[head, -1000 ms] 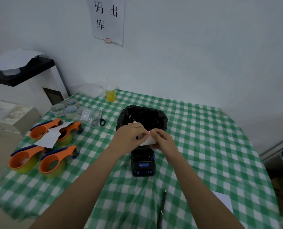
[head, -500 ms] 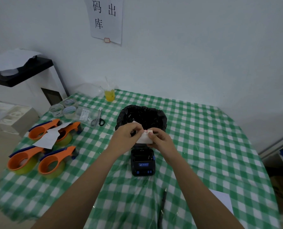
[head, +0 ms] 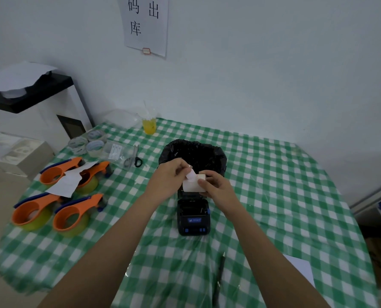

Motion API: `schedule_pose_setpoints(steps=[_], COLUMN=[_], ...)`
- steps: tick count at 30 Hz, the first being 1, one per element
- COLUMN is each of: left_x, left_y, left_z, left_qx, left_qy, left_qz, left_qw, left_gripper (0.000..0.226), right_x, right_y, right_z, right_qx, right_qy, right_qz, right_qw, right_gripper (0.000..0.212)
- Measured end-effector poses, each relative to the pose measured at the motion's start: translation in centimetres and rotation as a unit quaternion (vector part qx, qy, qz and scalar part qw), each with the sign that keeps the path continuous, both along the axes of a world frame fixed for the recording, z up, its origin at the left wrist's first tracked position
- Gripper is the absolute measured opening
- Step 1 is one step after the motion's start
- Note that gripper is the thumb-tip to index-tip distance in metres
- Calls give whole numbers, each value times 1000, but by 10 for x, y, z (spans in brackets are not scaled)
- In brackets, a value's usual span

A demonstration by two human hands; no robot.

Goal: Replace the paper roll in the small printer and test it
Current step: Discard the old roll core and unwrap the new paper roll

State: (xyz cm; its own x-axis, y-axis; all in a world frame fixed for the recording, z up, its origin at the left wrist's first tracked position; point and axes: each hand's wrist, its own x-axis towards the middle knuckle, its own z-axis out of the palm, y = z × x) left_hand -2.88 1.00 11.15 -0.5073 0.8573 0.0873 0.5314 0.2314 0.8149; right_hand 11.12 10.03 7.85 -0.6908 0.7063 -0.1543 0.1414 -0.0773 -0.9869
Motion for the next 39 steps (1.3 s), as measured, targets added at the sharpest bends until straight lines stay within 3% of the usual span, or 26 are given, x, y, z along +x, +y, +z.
schedule_pose_setpoints(steps=[13,24,31,39], left_x=[-23,-59,-86,-96], left_y=[20,91,140,159], left_z=[-23,-50,-90,-112], left_qx=[-11,-9,-113,-159], left_qy=[-84,-100,-8,62], left_qz=[68,158,107,58], left_qw=[994,982,988,984], left_gripper=[10,8,17,26], right_x=[-7,-28,-35,-40], right_y=[18,75,97,114], right_z=[-17,-38,-59,-59], right_qx=[2,-30,-25,12], right_qy=[-27,-65,-87,-110], right_qz=[5,-88,-121,-130], right_qw=[1000,994,989,985], right_gripper=[18,23,21,27])
